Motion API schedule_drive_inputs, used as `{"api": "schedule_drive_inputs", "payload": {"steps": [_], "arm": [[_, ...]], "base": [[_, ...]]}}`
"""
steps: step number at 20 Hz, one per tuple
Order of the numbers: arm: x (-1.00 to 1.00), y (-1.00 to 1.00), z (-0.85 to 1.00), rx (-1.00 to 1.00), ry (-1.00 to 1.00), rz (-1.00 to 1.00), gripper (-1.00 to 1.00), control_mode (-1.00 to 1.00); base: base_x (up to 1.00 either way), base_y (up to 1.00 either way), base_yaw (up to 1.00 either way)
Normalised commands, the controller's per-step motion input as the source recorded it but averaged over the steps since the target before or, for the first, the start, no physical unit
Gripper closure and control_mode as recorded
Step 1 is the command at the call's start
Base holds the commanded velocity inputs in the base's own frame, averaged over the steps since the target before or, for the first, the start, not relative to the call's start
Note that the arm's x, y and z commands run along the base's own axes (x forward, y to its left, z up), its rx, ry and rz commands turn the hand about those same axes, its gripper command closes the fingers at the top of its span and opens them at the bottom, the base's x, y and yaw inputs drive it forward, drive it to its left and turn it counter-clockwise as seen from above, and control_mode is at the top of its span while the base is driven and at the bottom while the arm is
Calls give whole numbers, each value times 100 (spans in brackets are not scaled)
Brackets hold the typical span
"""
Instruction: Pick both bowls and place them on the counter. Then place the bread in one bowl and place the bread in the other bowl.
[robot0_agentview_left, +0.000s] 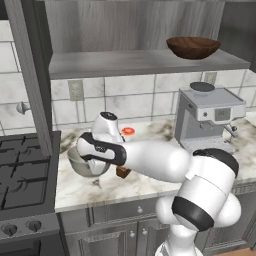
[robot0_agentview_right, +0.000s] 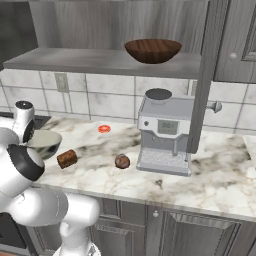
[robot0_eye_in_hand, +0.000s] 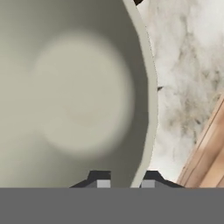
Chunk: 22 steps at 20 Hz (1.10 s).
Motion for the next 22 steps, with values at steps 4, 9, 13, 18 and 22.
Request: {"api": "schedule_drive_inputs", "payload": {"steps": [4,9,13,18,22], "arm": [[-8,0,-36,0,0,0,100,-100],[-12,-10,-36,0,0,2,-100,-100],[0,-12,-17,0,0,1,-100,-100],[0,-10,1,0,0,2,-100,-100],[0,2,17,0,-6,0,-100,-100]], "base": [[0,0,0],[0,0,0],[0,0,0],[0,0,0],[0,0,0]]}}
